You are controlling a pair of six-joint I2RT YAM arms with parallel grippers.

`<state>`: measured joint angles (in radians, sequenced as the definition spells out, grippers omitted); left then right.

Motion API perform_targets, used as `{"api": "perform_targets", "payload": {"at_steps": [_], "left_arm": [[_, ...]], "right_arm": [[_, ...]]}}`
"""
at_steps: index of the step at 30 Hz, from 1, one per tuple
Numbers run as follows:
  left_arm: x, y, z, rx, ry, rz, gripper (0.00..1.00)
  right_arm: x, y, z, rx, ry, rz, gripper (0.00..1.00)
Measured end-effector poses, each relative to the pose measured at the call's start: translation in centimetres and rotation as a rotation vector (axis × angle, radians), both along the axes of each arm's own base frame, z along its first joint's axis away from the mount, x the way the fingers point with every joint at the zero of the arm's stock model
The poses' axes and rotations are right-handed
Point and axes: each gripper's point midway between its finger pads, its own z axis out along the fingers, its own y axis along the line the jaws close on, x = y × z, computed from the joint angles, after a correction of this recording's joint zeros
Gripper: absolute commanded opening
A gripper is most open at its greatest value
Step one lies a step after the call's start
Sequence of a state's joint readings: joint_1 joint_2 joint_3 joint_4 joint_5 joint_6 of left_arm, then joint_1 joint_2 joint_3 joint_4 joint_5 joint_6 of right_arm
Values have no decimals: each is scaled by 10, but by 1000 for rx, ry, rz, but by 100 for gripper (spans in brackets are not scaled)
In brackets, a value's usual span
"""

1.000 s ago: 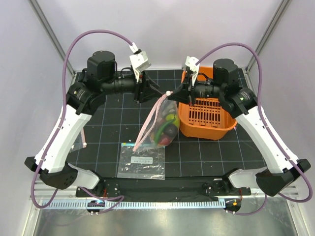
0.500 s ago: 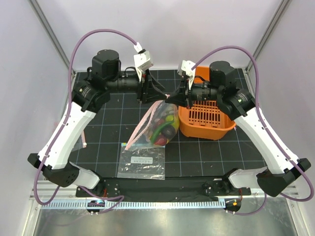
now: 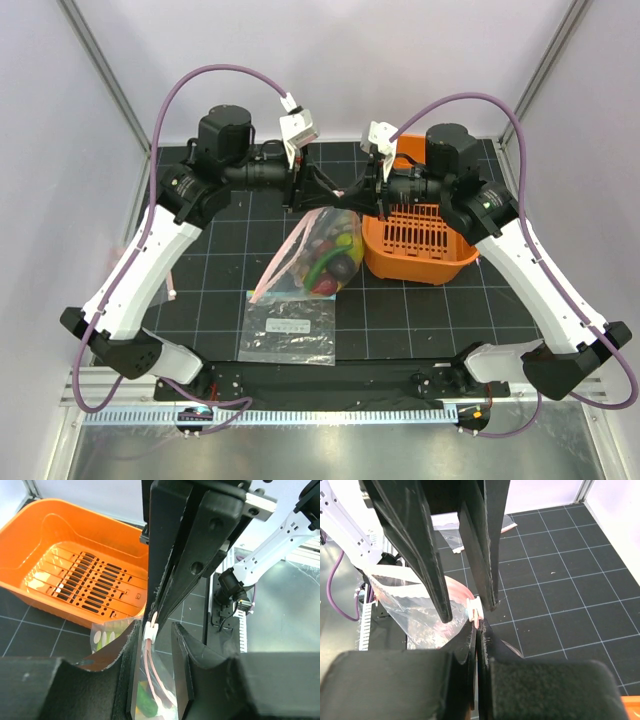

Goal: Place the food in the zip-top bag and seal the zipper
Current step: Zip the zipper food storage bag at the center of the board.

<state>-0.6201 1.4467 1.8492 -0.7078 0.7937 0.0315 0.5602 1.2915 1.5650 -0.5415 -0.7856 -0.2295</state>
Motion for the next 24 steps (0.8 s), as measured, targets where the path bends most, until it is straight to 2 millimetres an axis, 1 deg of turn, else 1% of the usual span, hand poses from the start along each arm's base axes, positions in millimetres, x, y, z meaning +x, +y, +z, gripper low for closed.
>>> {"api": "perform_targets", "payload": {"at_steps": [2, 4, 5, 6, 7, 16, 20, 24], "left_arm": [[1, 0, -2, 4, 4, 1, 33], [1, 0, -5, 9, 9, 5, 19], [2, 0, -6, 11, 7, 6, 14], [2, 0, -7, 12, 11, 7, 3], [2, 0, -8, 13, 15, 7, 0], [9, 3, -12, 36, 12, 57, 0], [16, 11, -14, 61, 2, 129, 0], [18, 26, -16, 83, -20, 208, 0]], "right_arm": [[0, 1, 1, 4, -3, 3, 1], [0, 1, 2, 9, -5, 7, 1], [-1, 1, 3, 11, -6, 11, 1], [-1, 1, 3, 12, -6, 11, 1], [-1, 1, 3, 12, -5, 11, 1], [7, 4, -2, 4, 2, -2, 1], [20, 11, -3, 2, 4, -17, 1], [27, 21, -2, 9, 8, -21, 1]]}}
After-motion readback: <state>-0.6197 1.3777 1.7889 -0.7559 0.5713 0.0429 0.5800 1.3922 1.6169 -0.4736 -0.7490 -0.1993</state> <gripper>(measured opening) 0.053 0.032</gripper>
